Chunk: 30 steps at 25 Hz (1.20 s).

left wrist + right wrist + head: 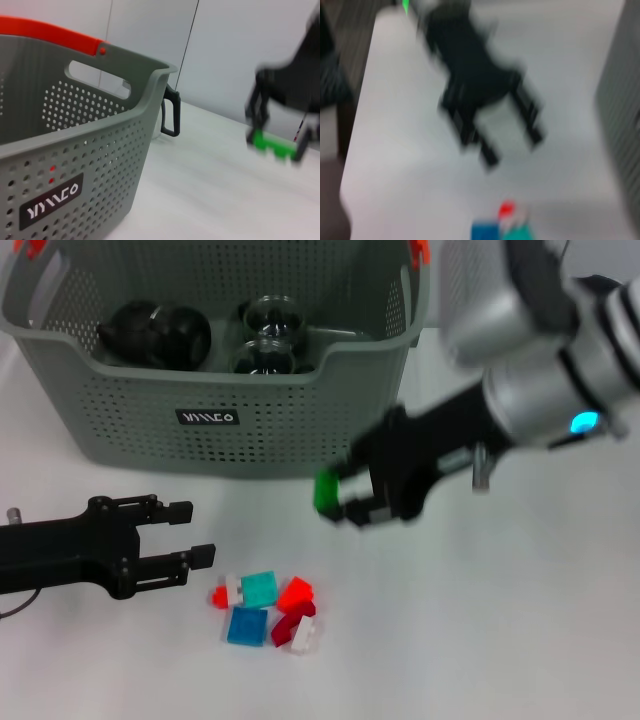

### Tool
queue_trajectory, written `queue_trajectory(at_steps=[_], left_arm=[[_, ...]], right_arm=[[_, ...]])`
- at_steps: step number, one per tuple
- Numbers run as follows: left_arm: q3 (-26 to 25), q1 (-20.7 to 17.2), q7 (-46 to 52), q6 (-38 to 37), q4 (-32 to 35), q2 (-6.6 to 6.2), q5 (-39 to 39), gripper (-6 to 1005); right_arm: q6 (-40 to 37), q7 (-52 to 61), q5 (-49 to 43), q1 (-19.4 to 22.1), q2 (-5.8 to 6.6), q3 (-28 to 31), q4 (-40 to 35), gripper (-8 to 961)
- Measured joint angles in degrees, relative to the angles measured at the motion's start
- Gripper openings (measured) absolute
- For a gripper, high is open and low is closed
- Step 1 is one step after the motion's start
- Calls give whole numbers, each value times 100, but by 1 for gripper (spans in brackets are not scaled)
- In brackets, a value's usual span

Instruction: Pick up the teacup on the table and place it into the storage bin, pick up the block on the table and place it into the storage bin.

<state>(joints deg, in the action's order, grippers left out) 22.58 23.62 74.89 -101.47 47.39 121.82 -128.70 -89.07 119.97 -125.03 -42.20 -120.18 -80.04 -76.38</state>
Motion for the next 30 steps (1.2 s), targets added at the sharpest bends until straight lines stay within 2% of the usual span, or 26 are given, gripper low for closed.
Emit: queue_trajectory(at_steps=[4, 7, 16, 23, 30], left_arm=[[0, 22, 0, 2, -2, -3, 2, 663], [1, 25, 0, -1, -2, -8, 4, 663], [1, 37, 29, -46, -11, 9, 12, 663], [13, 49, 35, -53, -18, 17, 12, 663], [40, 142, 31, -45, -80, -1, 12, 663]], right_arm=[[100, -265, 419, -264, 1, 650, -94, 430], [498, -305, 447, -602, 4, 939, 43, 429], [2161, -298, -171, -1477, 12, 1194, 1328, 443], [2938, -326, -289, -1608, 58, 1198, 1892, 454], [3116, -350, -361, -1538, 76, 1177, 1900, 659]])
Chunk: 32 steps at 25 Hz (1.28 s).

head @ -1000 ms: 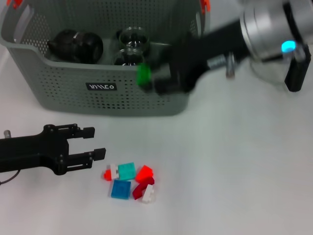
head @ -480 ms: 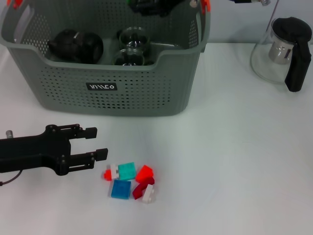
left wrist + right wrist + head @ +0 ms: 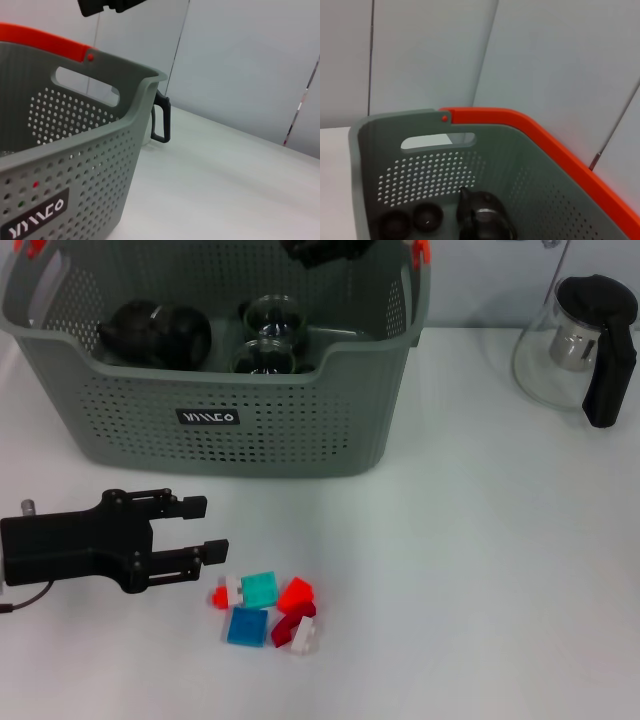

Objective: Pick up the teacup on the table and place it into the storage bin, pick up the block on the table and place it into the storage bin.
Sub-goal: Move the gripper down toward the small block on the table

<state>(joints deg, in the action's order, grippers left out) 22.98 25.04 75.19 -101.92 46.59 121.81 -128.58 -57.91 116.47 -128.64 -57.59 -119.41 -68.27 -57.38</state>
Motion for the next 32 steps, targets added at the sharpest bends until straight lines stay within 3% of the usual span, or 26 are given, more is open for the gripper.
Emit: queue_trajectory(at_steps=[3, 7, 14, 19, 24, 32], left_arm=[[12, 28, -10, 1, -2, -6, 0, 663], [15, 36, -32, 24, -2, -16, -33, 663], [-28, -54, -26, 10, 68, -35, -61, 663], [-32, -83, -7, 32, 87, -35, -62, 663], [-31, -75, -20, 39, 92, -36, -62, 663], [-30, -68, -38, 41, 96, -44, -62, 663]], right_arm=[[-312, -97, 164, 128, 1, 22, -233, 758], [-1417, -225, 390, 542, -12, 35, -936, 899], [-3405, -194, 319, 1417, -51, -212, -1870, 944], [-4376, -26, 220, 1668, -63, -321, -1874, 944], [-4533, 333, 154, 1646, -79, -960, -1505, 945], [-3667, 464, 210, 1156, -131, -2028, -243, 945]])
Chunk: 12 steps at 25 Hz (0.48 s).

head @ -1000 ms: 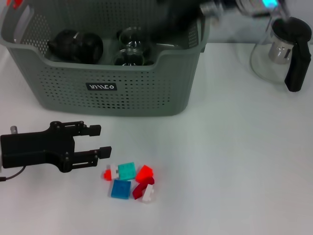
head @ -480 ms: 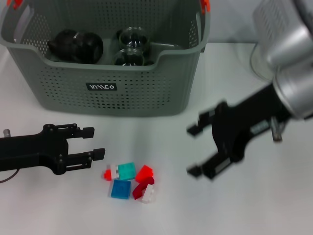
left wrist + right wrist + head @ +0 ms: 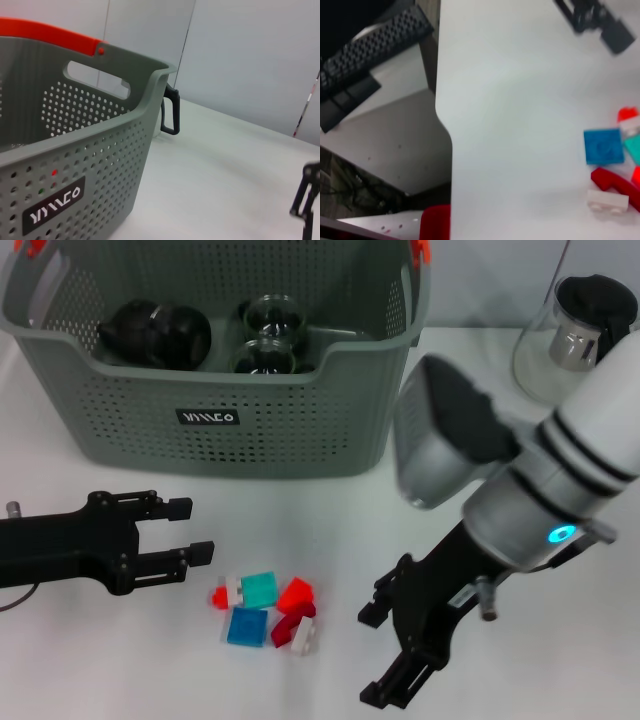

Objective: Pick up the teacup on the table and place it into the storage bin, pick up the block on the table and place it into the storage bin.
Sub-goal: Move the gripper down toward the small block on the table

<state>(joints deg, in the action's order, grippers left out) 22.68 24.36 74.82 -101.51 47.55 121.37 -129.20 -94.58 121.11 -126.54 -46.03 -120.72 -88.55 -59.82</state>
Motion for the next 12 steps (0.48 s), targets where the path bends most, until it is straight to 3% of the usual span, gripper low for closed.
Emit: queue_trajectory(at_steps=[6, 12], left_arm=[[-1, -1, -2, 0, 10, 0, 0, 663], [-1, -2, -2, 5, 1, 0, 0, 663]], right_arm=[[774, 3, 200, -403, -13, -551, 924, 944], [1426, 104, 345, -503, -28, -959, 1191, 943]])
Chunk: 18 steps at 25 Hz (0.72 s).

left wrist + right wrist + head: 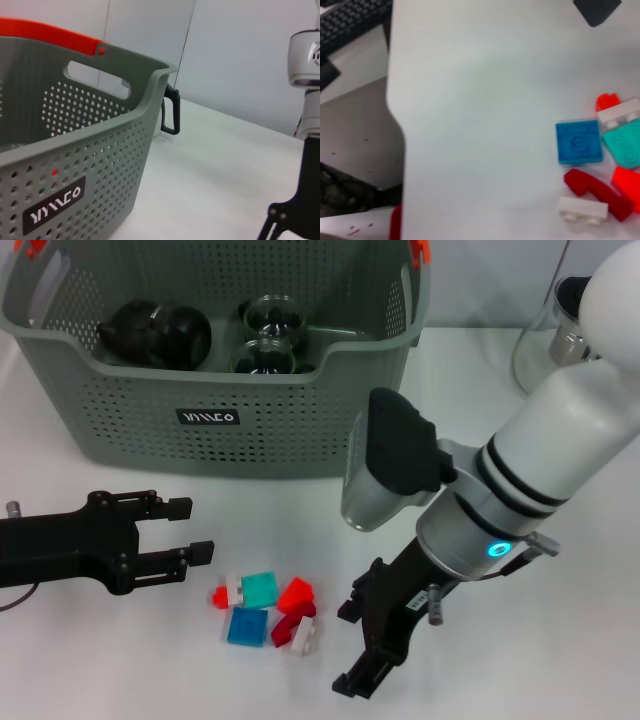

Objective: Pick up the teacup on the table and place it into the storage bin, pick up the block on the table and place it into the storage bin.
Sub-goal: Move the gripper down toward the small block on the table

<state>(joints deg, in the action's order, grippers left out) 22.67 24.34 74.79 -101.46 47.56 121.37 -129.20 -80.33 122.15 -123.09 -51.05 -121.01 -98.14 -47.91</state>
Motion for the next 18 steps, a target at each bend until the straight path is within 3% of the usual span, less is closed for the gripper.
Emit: queue_trajectory(at_steps=[8, 18], left_arm=[[0, 0, 0, 4, -24, 0, 0, 664], [0, -8, -37, 4, -27, 8, 0, 664]], right_arm=[[783, 36, 283, -96, -10, -629, 243, 942], [993, 37, 422, -150, -22, -819, 381, 941]])
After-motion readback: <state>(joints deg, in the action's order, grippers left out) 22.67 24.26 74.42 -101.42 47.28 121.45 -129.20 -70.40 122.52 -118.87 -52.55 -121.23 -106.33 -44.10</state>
